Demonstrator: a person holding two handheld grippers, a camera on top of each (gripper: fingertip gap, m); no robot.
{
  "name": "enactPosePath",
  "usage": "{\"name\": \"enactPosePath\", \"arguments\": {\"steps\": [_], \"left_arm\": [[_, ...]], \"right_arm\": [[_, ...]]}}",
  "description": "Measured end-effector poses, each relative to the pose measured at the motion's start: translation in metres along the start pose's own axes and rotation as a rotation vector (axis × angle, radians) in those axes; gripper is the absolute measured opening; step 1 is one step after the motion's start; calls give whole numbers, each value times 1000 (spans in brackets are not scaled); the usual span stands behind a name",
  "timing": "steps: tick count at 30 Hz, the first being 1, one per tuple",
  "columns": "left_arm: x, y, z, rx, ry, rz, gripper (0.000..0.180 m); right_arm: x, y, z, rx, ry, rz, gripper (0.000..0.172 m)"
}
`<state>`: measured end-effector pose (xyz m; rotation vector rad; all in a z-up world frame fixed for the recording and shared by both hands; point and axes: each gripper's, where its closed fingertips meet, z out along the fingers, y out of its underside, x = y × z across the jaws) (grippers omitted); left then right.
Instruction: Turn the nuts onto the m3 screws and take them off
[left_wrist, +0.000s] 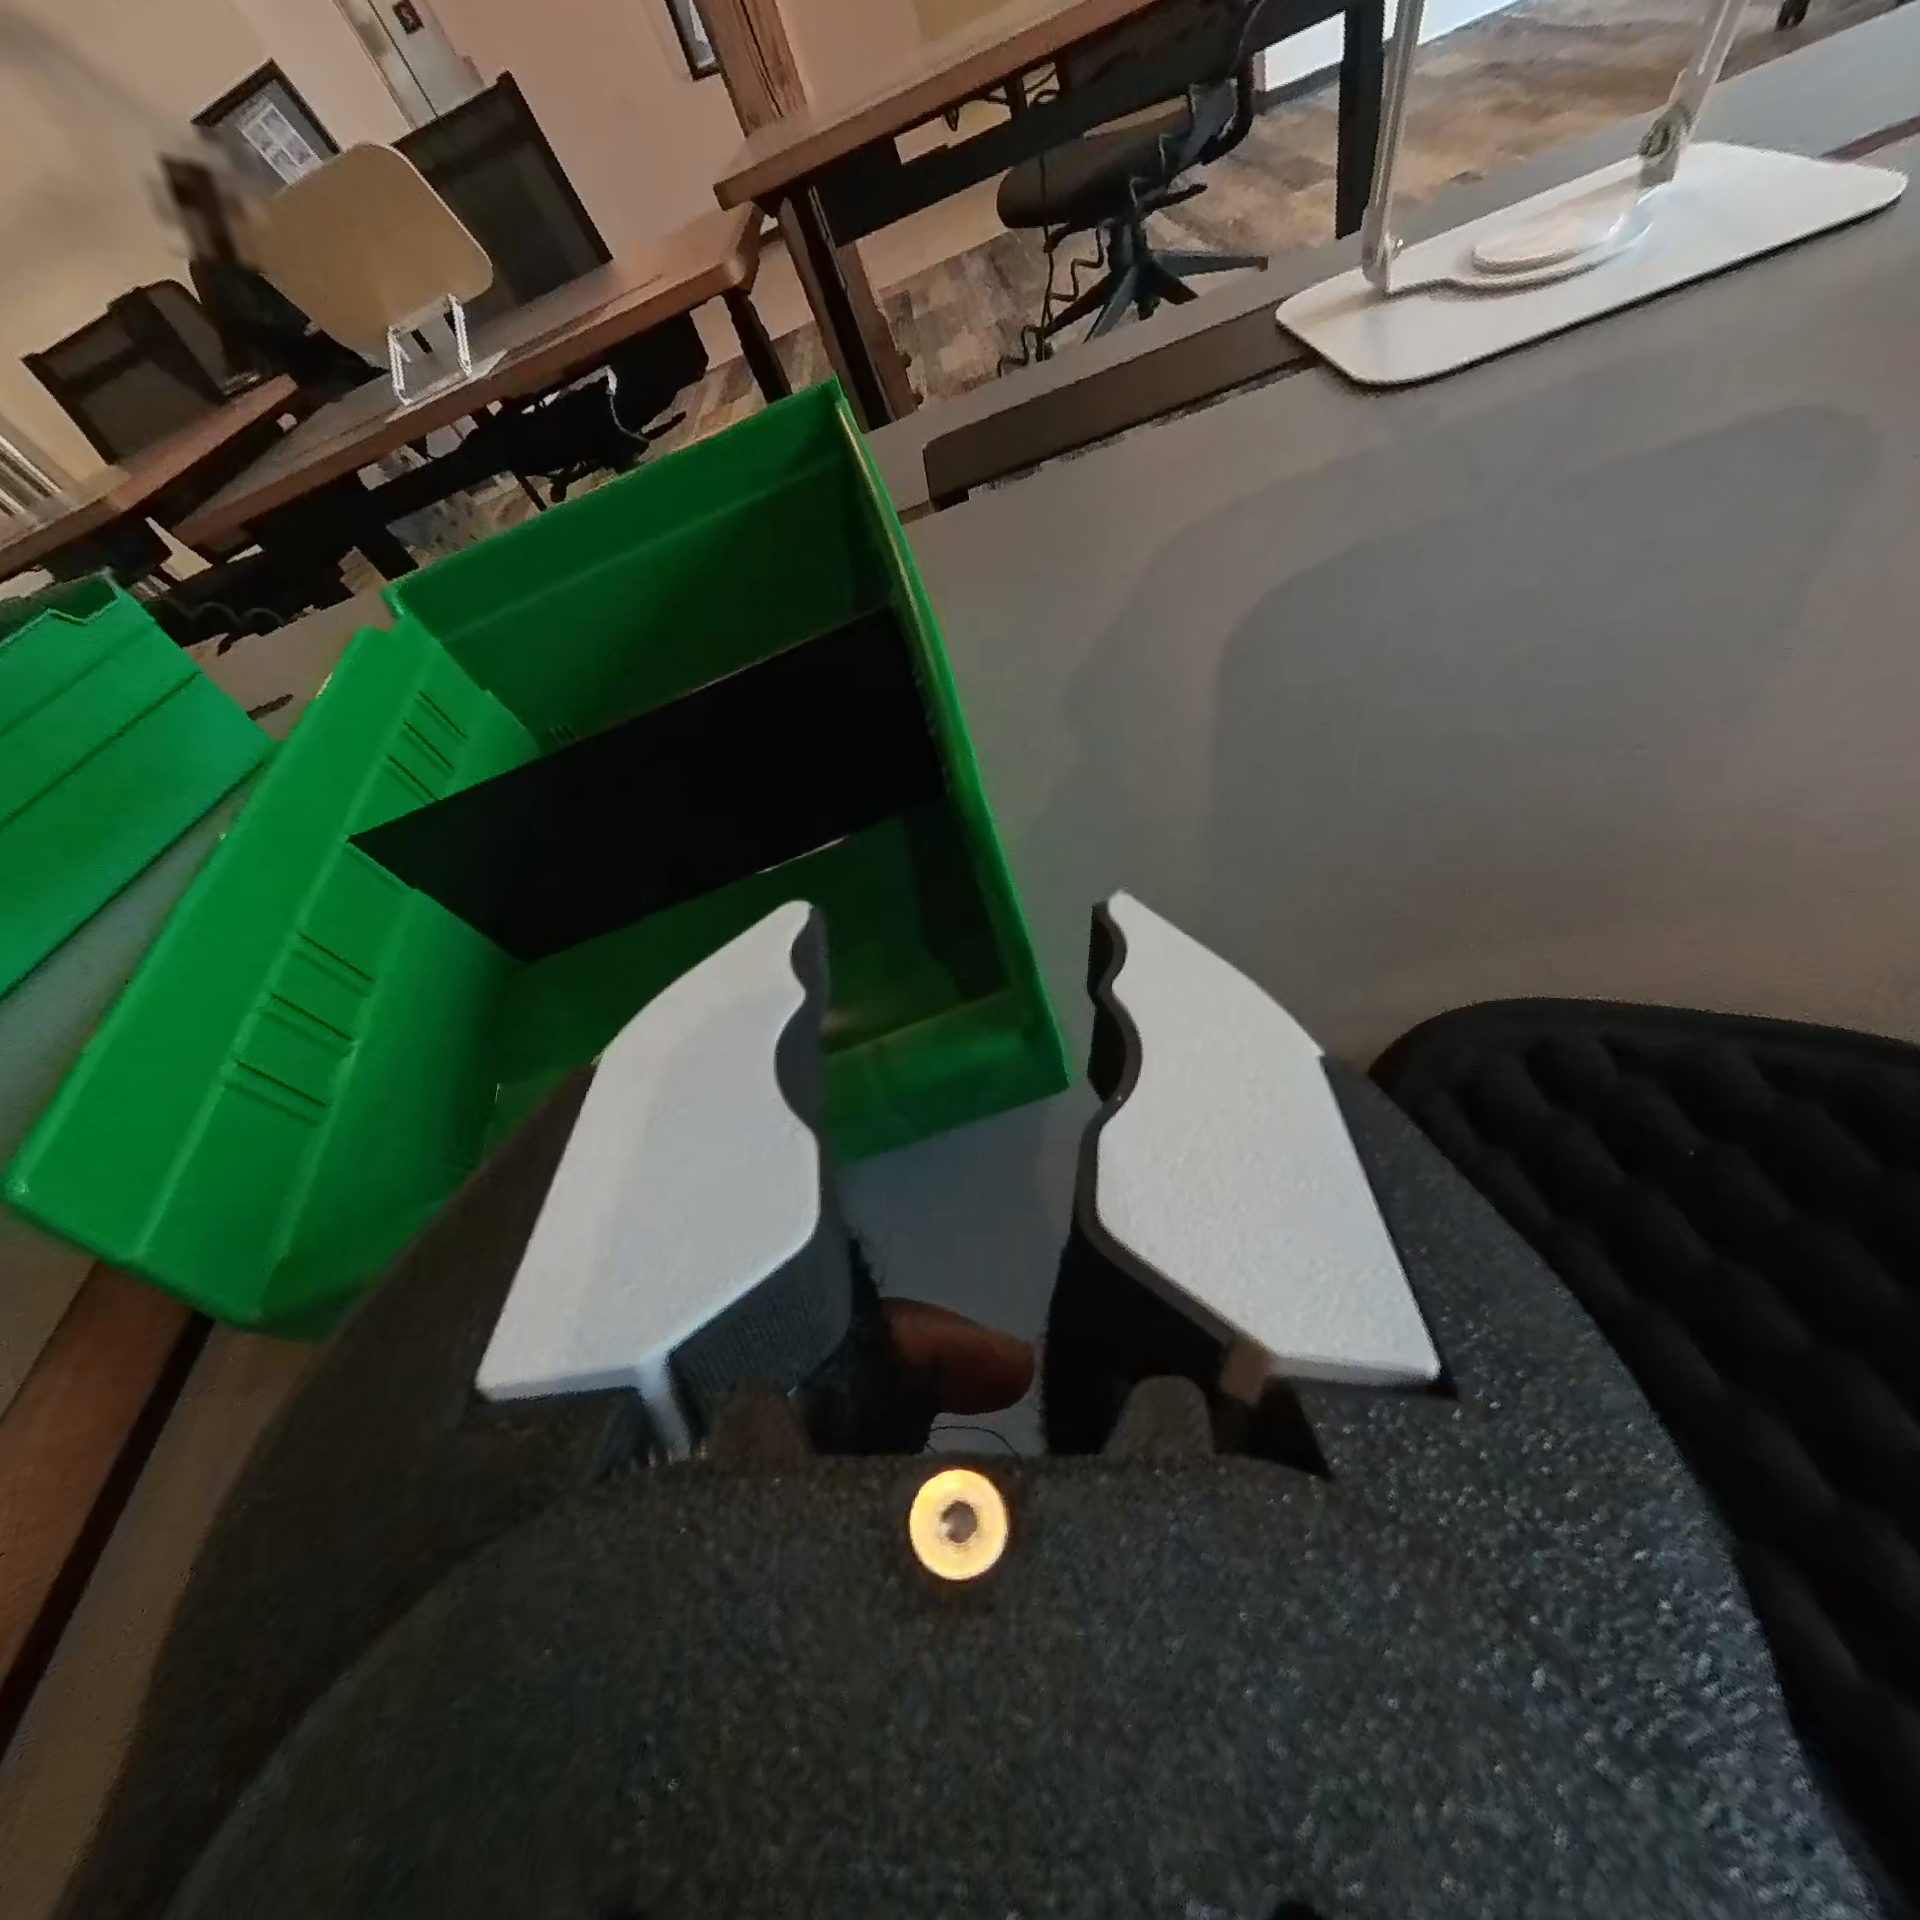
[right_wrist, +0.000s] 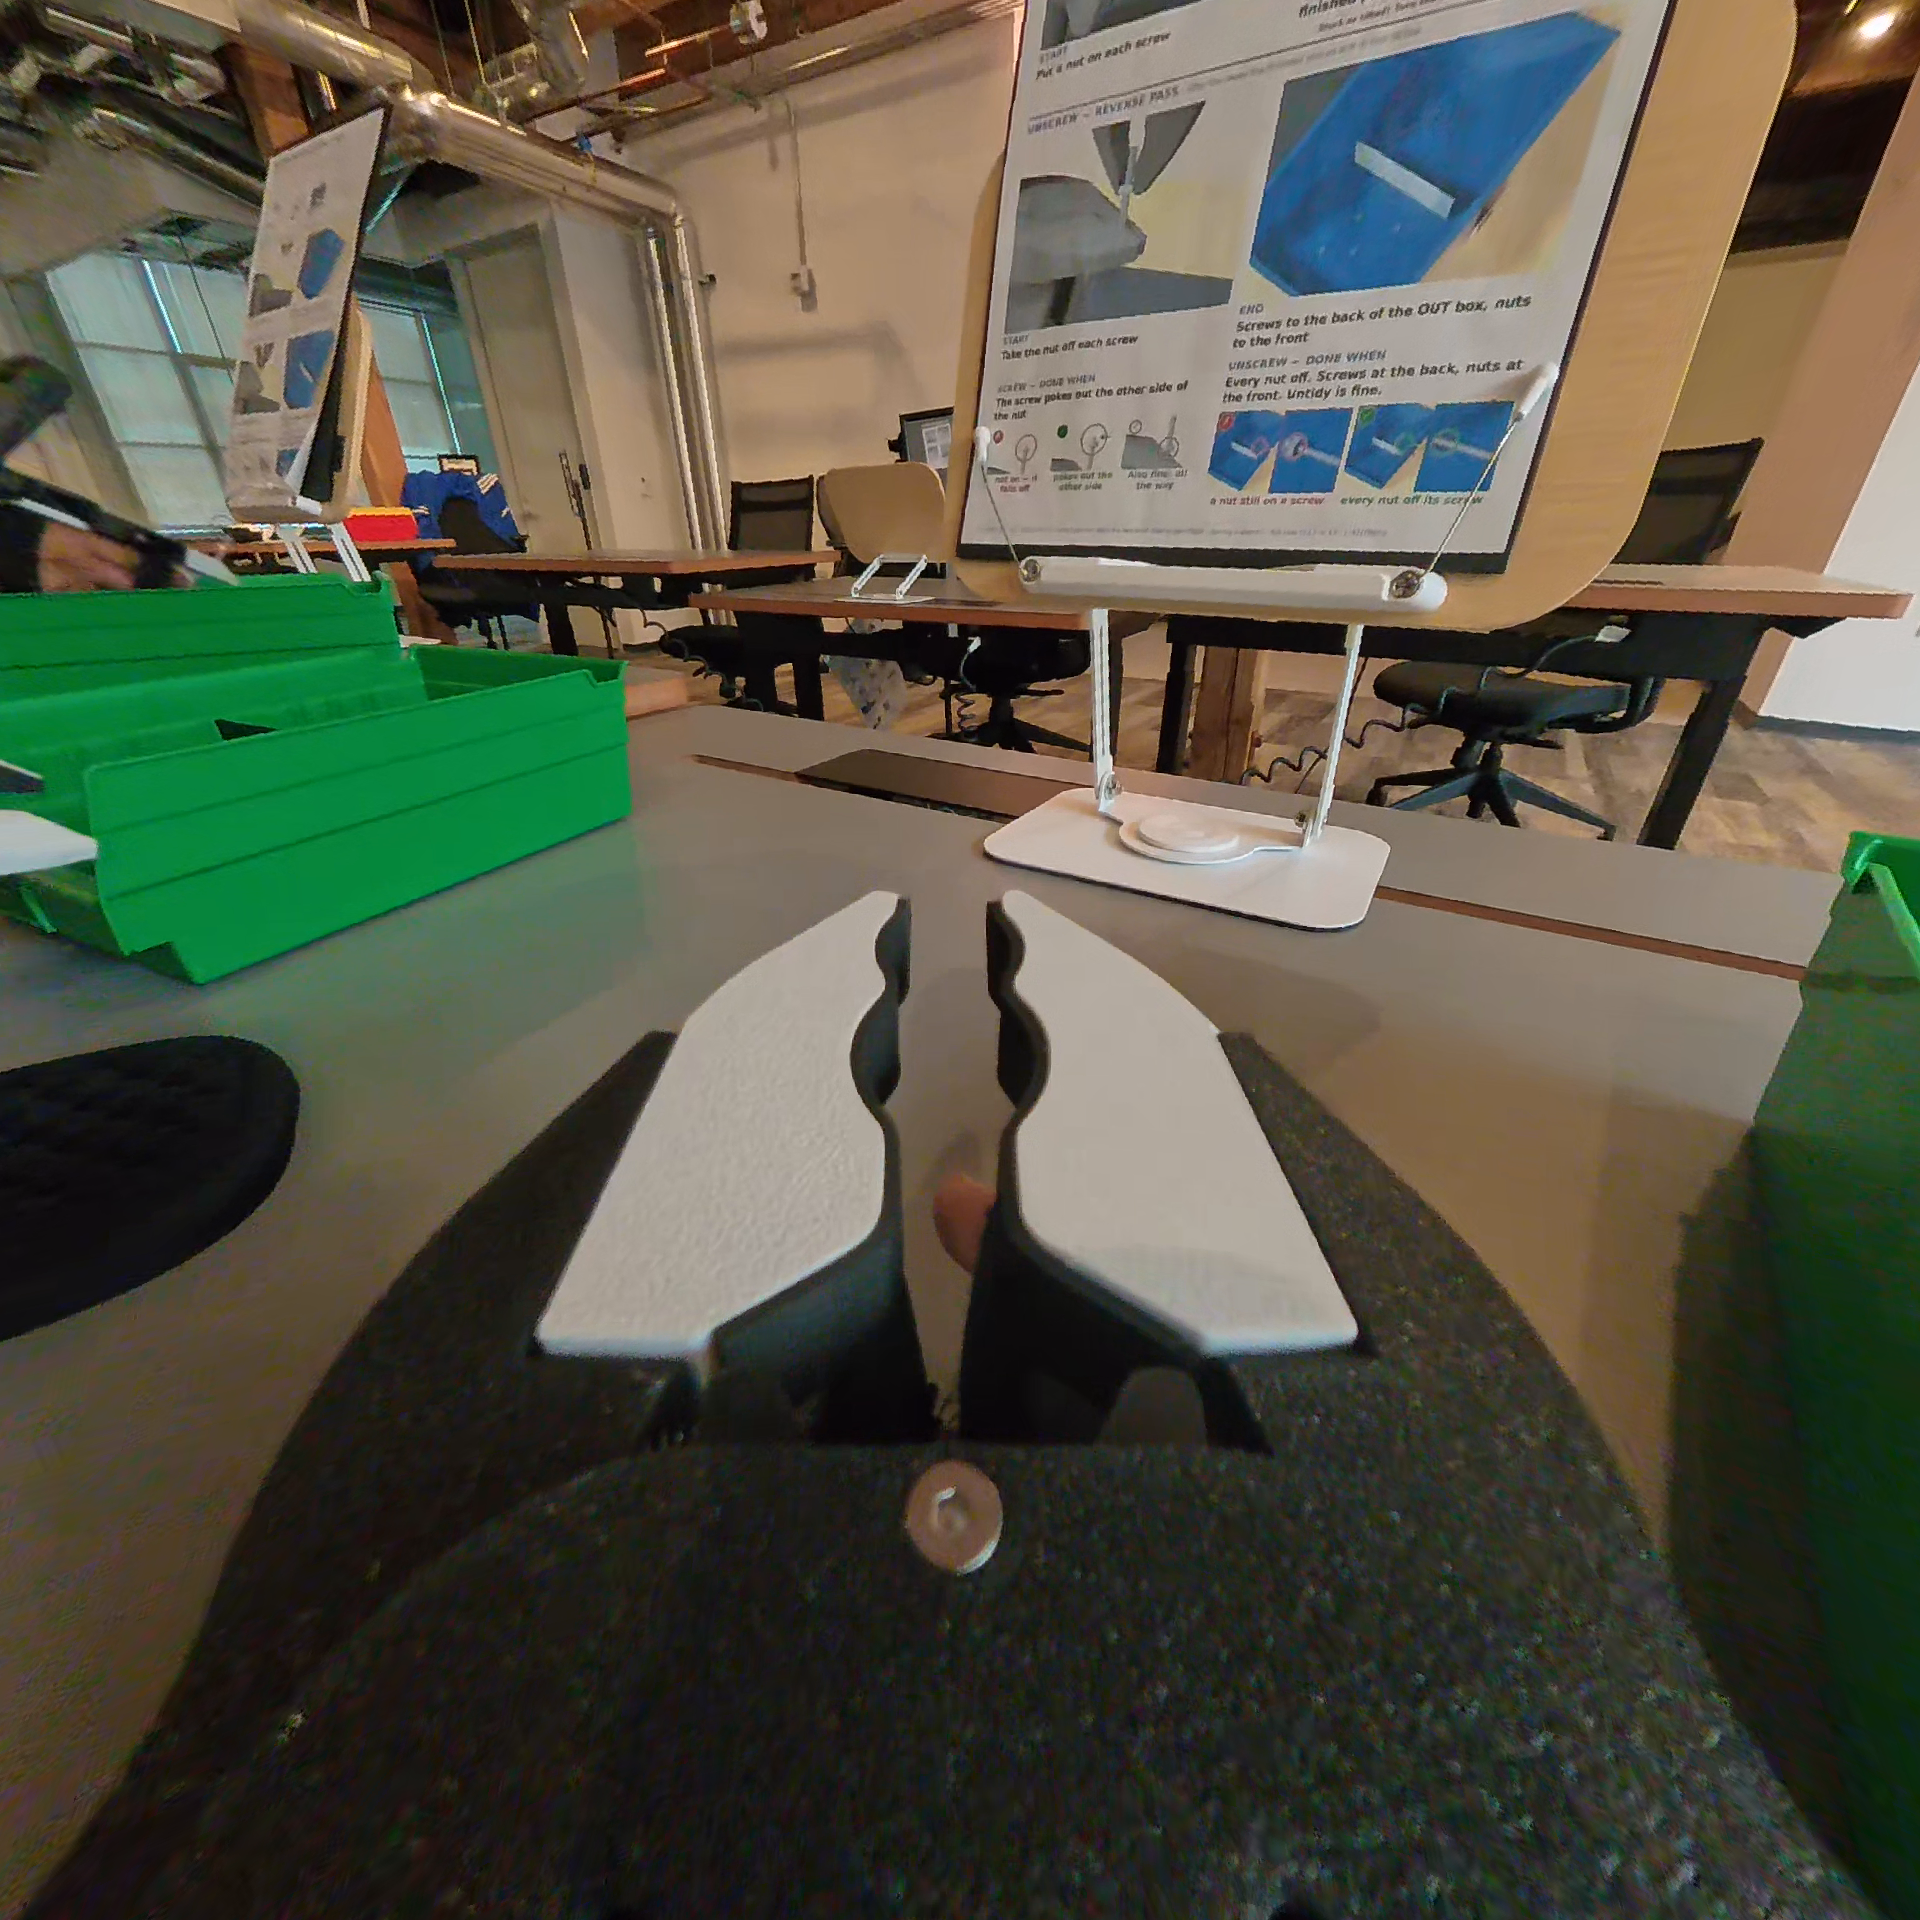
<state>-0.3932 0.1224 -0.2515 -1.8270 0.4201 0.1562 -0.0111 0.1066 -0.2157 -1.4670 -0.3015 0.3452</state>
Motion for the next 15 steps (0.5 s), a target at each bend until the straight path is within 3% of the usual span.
{"name": "enactPosePath", "arguments": {"steps": [3, 7, 11, 15], "left_arm": [[-4, -21, -1, 46, 2, 24, 47], [-22, -112, -8, 222, 30, 59, 46], [-39, -203, -8, 282, 73, 112, 46], [-51, -262, -6, 312, 133, 77, 48]], "right_arm": [[2, -1, 1, -3, 18, -10, 13], [0, -16, 12, -77, 25, -53, 14], [3, -65, 34, -162, 36, -167, 22], [13, -128, 64, -204, 30, -251, 42]]}}
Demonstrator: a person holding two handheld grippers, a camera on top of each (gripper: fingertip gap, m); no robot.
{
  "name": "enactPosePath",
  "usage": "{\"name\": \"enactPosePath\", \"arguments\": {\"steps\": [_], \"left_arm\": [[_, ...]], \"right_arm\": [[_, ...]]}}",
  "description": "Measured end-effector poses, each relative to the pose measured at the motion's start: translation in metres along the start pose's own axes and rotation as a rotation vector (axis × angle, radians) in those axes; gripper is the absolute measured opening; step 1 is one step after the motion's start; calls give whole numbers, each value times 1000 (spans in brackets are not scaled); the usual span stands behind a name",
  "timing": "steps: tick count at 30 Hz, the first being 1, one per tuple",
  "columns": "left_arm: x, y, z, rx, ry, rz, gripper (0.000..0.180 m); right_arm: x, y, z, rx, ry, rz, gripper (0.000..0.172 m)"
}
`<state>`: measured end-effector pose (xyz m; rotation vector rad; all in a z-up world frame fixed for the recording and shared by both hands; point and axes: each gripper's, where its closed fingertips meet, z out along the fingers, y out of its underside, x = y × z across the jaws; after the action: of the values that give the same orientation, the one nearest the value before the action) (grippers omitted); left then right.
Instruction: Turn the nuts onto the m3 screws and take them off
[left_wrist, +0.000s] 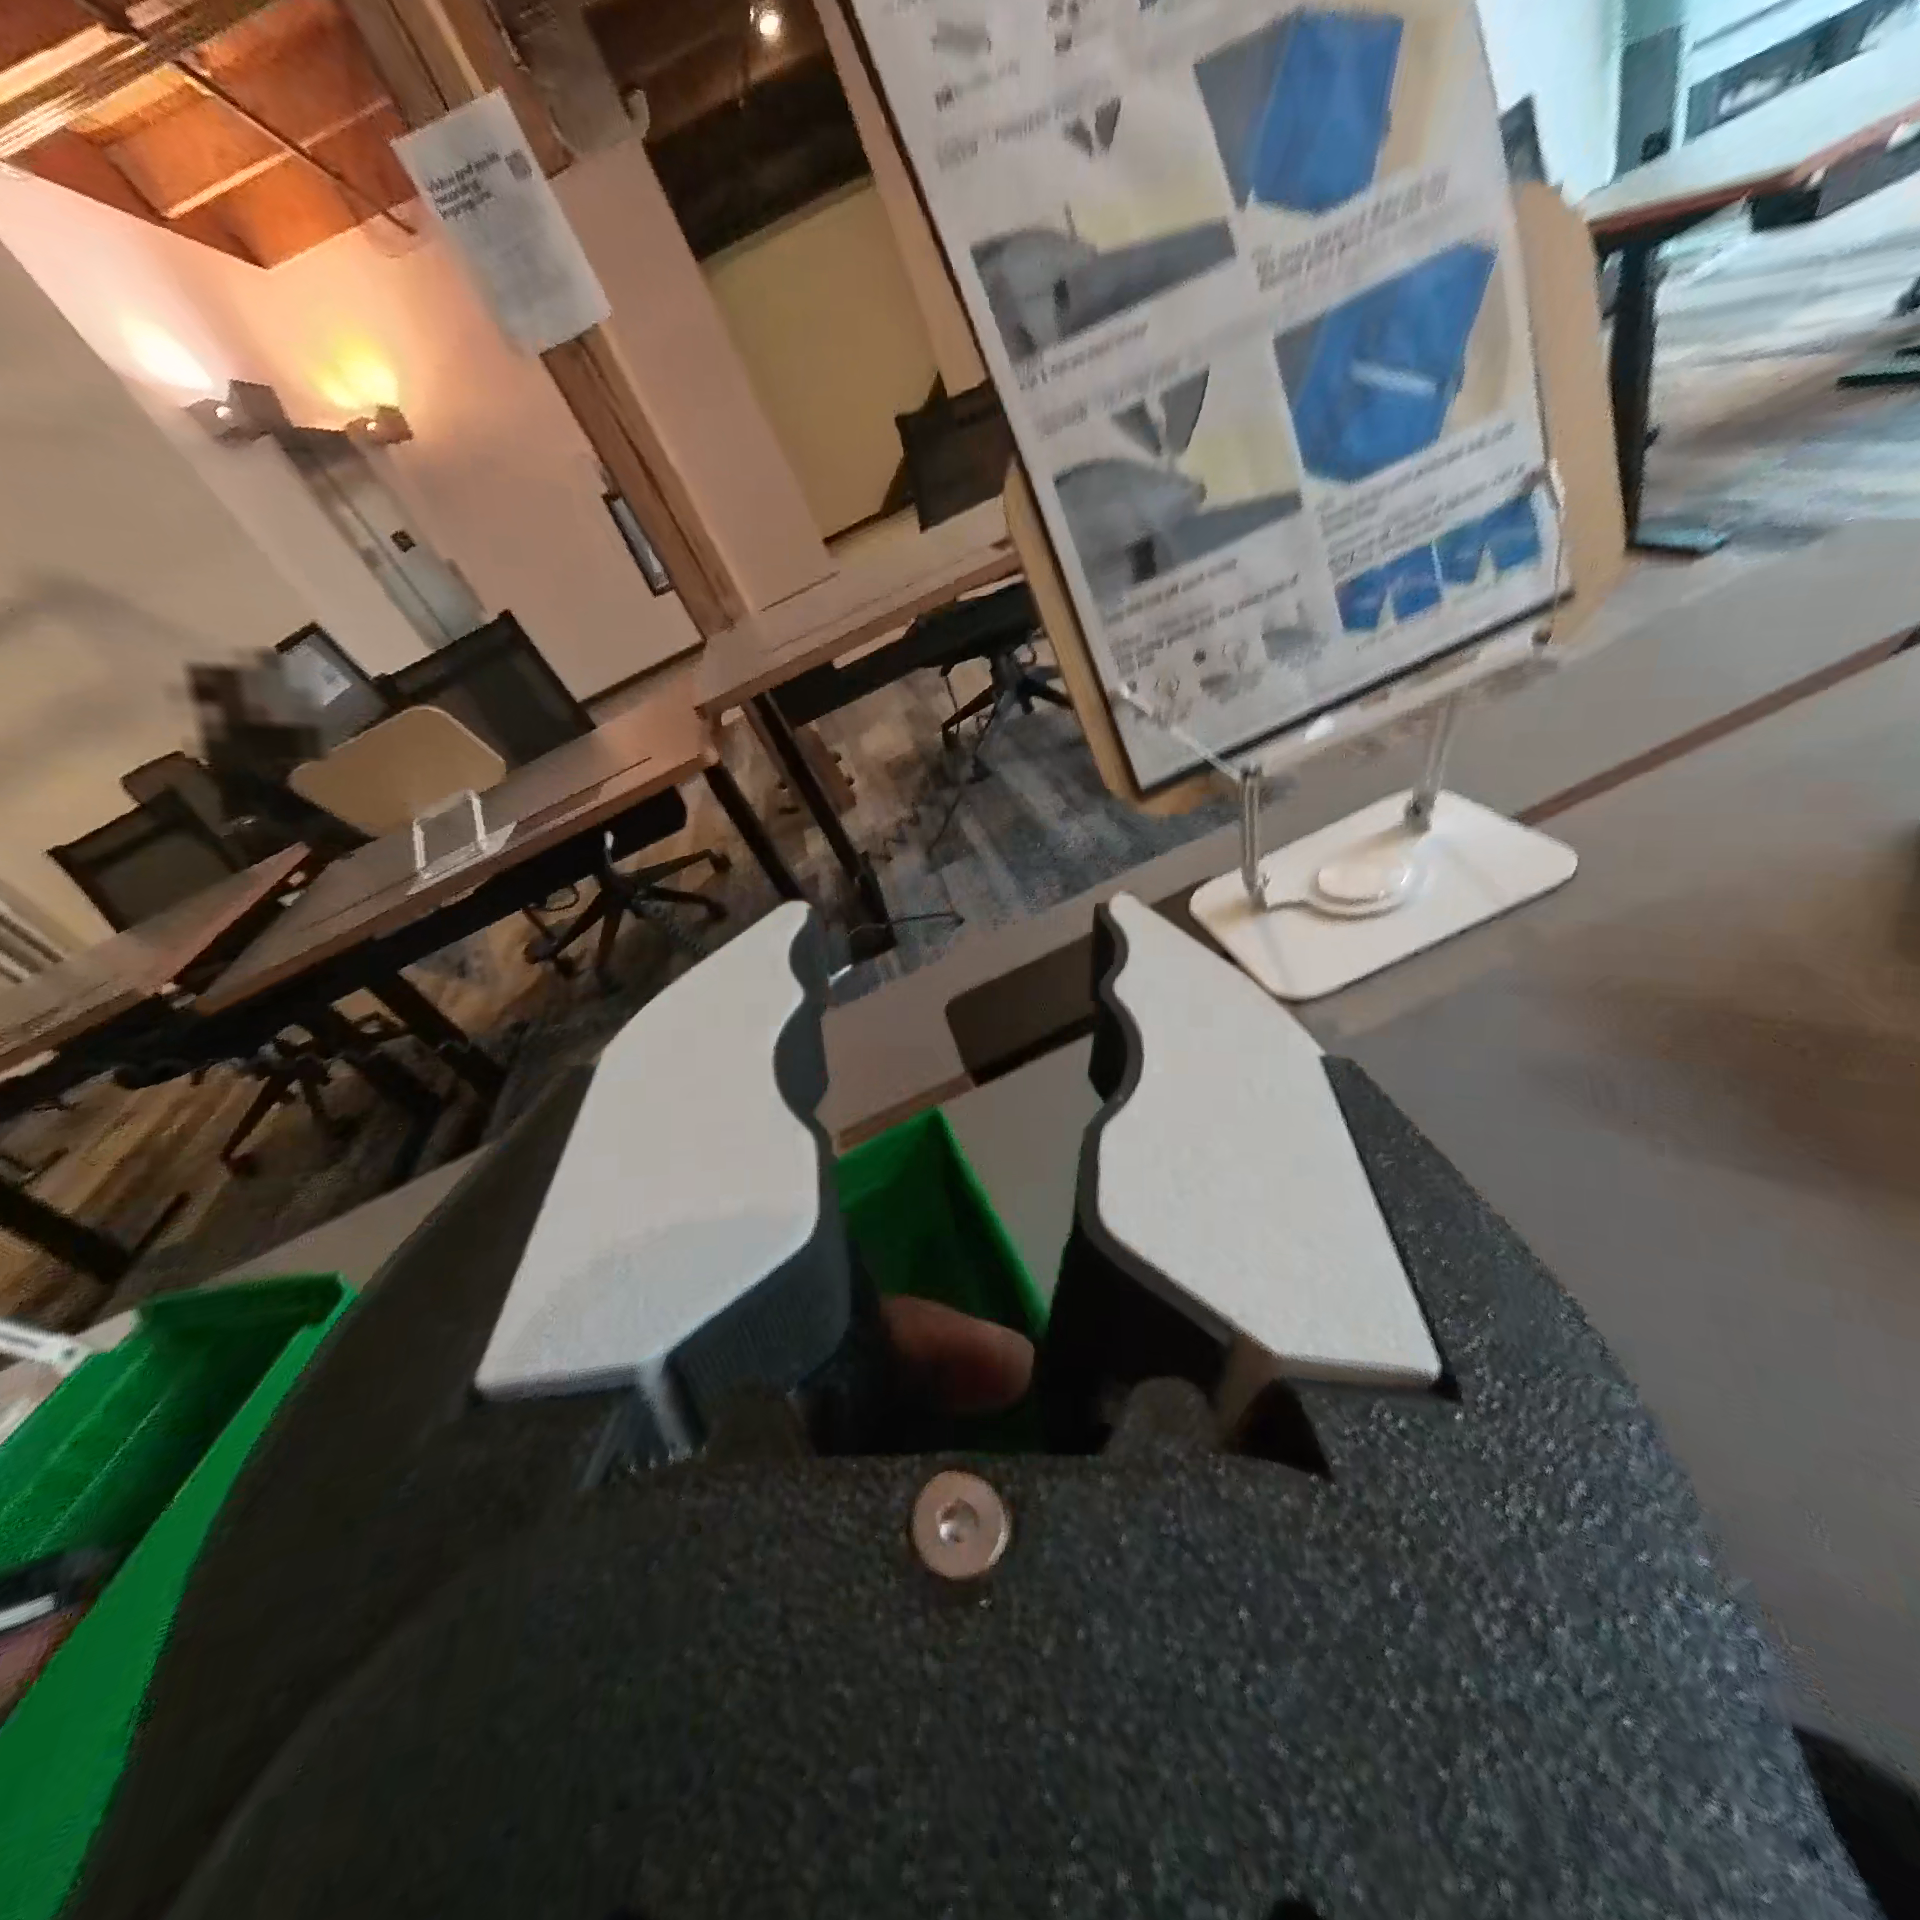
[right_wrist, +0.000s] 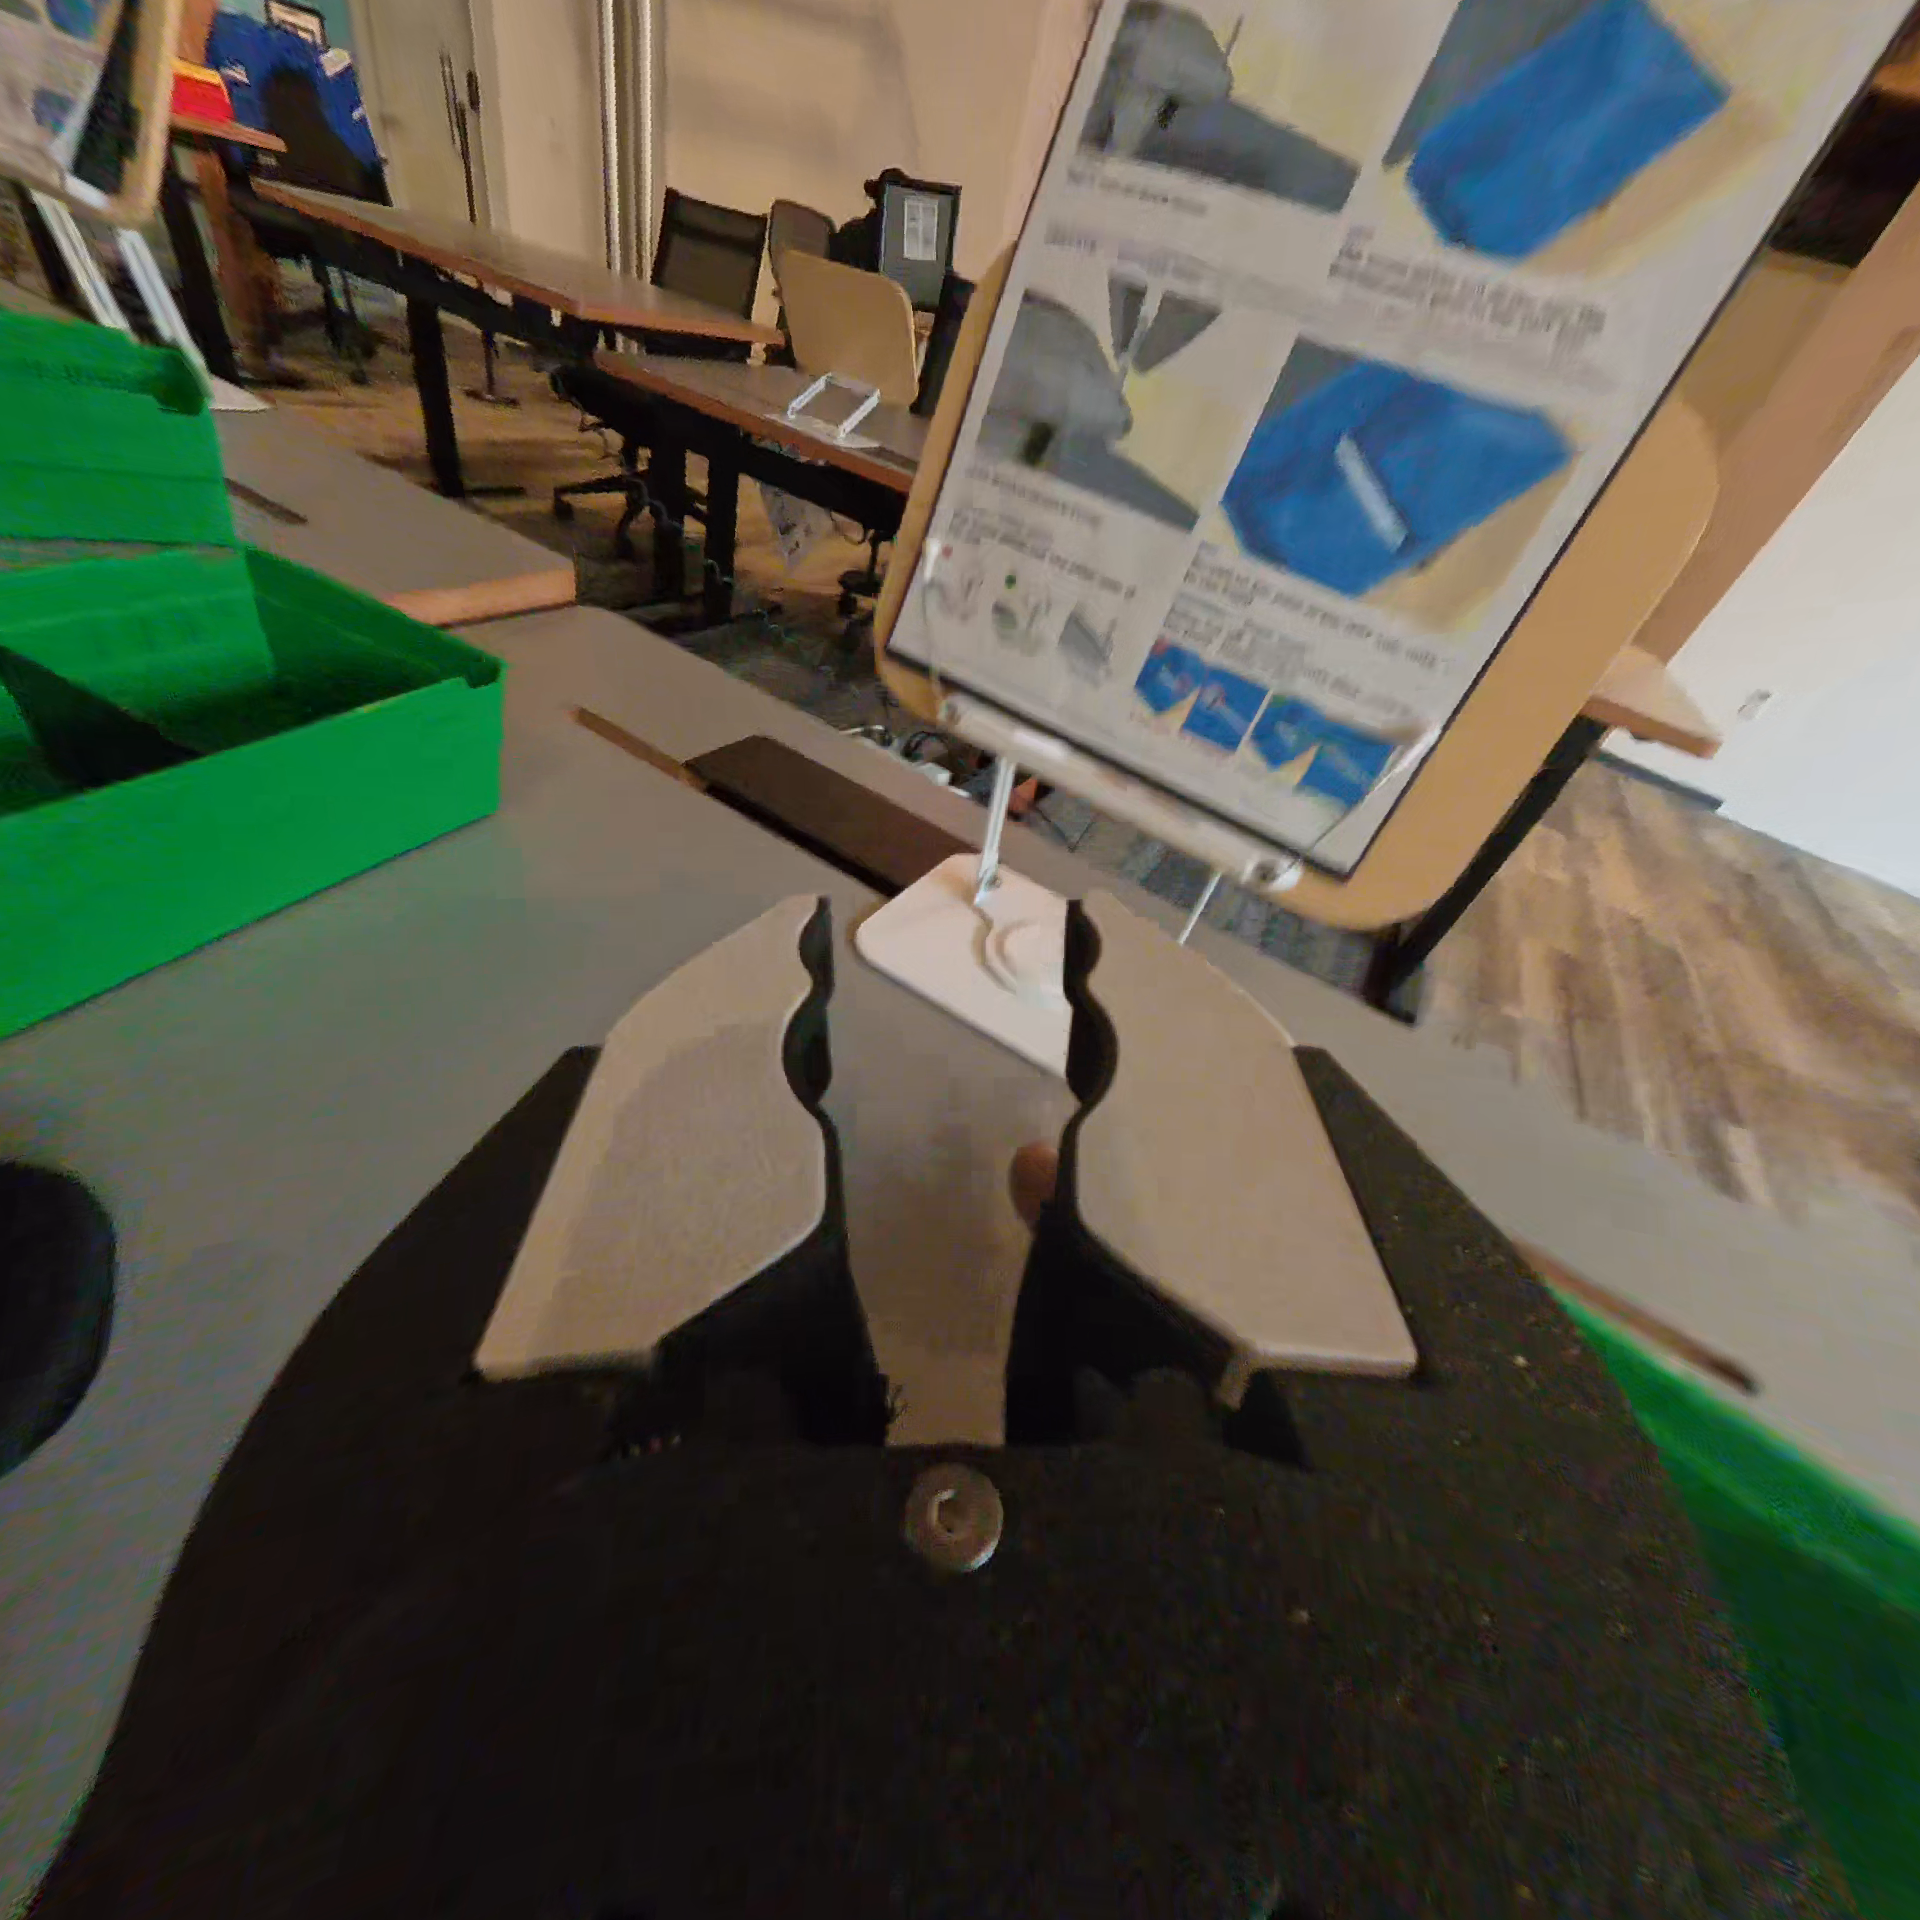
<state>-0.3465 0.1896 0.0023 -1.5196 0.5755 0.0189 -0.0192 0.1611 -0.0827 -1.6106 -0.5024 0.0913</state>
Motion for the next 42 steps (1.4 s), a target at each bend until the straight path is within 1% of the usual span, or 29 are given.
{"name": "enactPosePath", "arguments": {"steps": [1, 3, 4, 6, 8, 10, 12, 15, 18, 22, 27, 29, 31, 34, 37, 40, 42], "left_arm": [[-6, -7, 3, 9, -4, -24, 47], [-17, -11, 8, 12, -16, -72, 47], [-22, -10, 10, 13, -19, -99, 47], [-31, -3, 17, 20, -27, -160, 46], [-42, 10, 23, -2, -45, -201, 46], [-52, 29, 28, -49, -77, -202, 46], [-58, 50, 32, -96, -101, -203, 46], [-64, 77, 38, -148, -103, -217, 45], [-69, 96, 47, -200, -104, -247, 43], [-76, 142, 58, -369, -116, -287, 42], [-79, 188, 75, -494, -96, -340, 38], [-74, 209, 80, -565, -61, -359, 37], [-73, 228, 82, -632, -56, -380, 37], [-73, 250, 80, -712, -59, -421, 33], [-77, 261, 82, -744, -88, -451, 22], [-71, 267, 91, -771, -60, -458, 25], [-68, 275, 95, -835, -44, -440, 25]], "right_arm": [[9, -16, 5, 3, 15, -14, 43], [27, -43, 14, 4, 31, -22, 43], [35, -51, 18, -7, 34, -24, 43], [49, -58, 24, -40, 48, -20, 43], [63, -50, 30, -88, 74, -37, 42], [76, -31, 34, -148, 120, -48, 42], [82, -10, 38, -173, 136, -28, 41], [81, 7, 51, -180, 91, 5, 38], [75, 18, 62, -193, 52, 8, 38], [75, 35, 74, -251, 46, 5, 37], [74, 53, 85, -314, 38, -4, 37], [76, 58, 86, -336, 54, -22, 37], [77, 58, 86, -338, 57, -23, 38], [77, 55, 84, -324, 56, -18, 37], [79, 54, 81, -323, 61, -18, 38], [79, 53, 79, -321, 61, -17, 38], [78, 53, 79, -322, 55, -13, 38]]}}
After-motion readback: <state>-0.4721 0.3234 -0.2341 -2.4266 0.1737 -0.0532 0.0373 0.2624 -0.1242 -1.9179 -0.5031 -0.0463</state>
